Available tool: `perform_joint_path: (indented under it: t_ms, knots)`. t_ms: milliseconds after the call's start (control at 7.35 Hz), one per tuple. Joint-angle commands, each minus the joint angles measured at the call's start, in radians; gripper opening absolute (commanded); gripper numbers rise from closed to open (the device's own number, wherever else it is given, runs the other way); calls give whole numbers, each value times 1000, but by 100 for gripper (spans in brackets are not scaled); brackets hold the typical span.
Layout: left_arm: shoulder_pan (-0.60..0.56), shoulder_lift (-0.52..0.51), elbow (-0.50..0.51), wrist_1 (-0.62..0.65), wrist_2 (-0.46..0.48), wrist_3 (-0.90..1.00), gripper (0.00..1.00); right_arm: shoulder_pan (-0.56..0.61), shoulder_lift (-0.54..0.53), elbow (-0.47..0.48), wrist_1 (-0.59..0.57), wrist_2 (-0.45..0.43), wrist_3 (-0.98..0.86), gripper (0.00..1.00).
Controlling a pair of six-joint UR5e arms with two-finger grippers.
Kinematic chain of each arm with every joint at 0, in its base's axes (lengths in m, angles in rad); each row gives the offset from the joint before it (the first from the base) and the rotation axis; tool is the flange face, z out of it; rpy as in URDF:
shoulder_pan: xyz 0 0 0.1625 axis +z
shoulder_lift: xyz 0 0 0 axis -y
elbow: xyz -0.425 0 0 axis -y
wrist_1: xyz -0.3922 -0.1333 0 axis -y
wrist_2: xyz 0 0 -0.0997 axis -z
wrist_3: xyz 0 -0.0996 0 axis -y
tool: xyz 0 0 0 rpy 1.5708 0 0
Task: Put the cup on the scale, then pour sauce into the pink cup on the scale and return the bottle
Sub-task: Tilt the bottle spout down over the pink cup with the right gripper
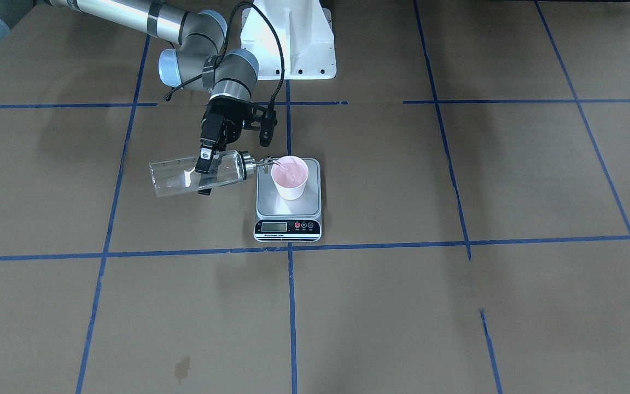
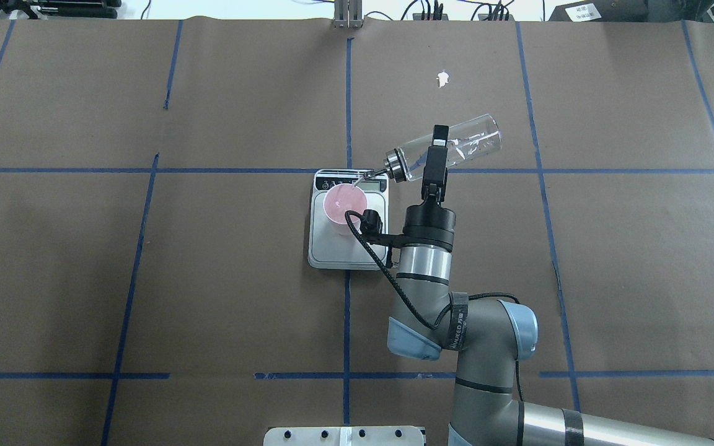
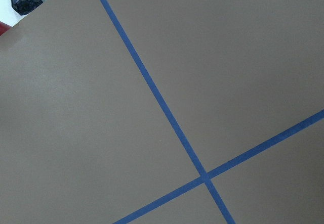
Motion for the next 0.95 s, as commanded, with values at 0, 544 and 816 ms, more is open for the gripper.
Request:
perform_joint_path:
  t_ms: [0,544,816]
  knots:
    - [0,0,-3,-1,0,0,100,0,4,7,60,32,6,0]
    - [0,0,-5,-1,0,0,100,2,12,12,155,75,7,0]
    - [0,0,-5,-1,0,0,100,0,18,13,184,92,9,0]
